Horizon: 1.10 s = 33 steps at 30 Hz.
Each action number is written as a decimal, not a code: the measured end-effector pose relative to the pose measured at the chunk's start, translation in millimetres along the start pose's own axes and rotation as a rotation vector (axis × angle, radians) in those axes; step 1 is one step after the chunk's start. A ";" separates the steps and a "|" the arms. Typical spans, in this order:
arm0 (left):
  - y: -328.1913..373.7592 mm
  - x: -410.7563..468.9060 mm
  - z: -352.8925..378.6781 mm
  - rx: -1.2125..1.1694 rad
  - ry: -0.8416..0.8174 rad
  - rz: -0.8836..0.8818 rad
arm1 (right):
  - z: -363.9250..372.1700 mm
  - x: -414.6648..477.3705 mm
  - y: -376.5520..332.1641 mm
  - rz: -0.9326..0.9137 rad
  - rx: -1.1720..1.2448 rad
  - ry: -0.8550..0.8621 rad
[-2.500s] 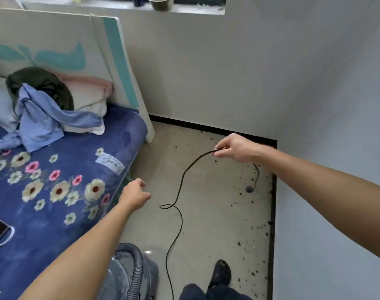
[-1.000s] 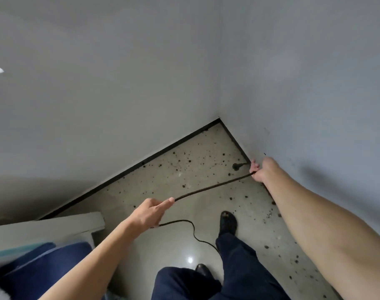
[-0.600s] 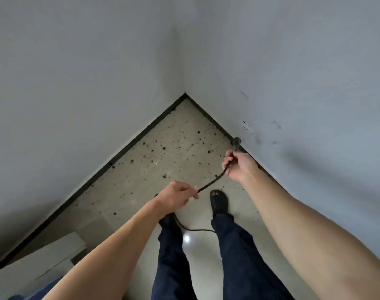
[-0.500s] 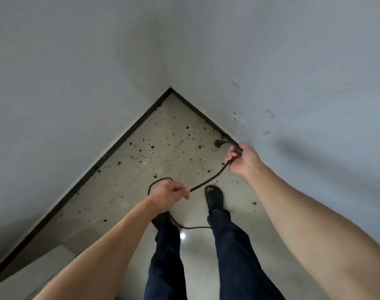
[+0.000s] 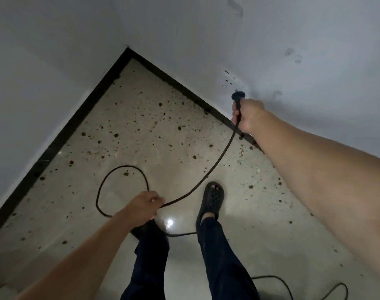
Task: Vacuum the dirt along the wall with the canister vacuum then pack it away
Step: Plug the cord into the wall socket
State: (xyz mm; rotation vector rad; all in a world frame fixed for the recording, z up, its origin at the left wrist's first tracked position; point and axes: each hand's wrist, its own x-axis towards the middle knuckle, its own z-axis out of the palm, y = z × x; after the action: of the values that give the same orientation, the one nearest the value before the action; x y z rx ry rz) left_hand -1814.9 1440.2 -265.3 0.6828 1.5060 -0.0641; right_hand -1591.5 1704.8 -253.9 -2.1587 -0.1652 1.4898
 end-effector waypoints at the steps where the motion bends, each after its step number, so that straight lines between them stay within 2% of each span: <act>1: 7.8 10.4 6.4 -0.020 -0.006 0.020 | 8.1 5.5 0.9 -0.025 -0.064 -0.048; 4: 26.5 36.4 16.9 -0.047 -0.017 0.053 | 24.7 26.4 2.8 -0.030 -0.206 -0.123; 8: 28.6 59.6 28.8 -0.118 0.001 0.028 | 36.0 53.9 2.8 -0.031 -0.315 -0.082; 14: 26.8 76.8 39.9 -0.163 0.052 0.008 | 46.8 85.9 -8.4 0.086 -0.038 -0.104; 19: 38.2 91.0 29.1 -0.138 0.118 0.007 | 51.8 95.8 1.6 0.014 -0.031 -0.142; 22: 46.8 96.9 20.8 -0.113 0.155 0.020 | 57.4 96.6 1.6 -0.027 0.083 -0.162; 28: 52.9 102.1 3.6 -0.101 0.194 0.024 | 65.2 95.5 3.2 0.017 0.202 -0.158; 33: 47.0 101.8 -10.2 -0.083 0.211 0.020 | 64.0 97.9 -13.3 0.048 0.255 -0.069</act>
State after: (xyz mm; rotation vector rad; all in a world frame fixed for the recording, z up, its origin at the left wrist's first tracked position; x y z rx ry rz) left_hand -1792.8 1520.5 -341.0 0.6538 1.6935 0.0877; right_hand -1608.6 1774.5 -347.2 -1.9219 0.0514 1.5233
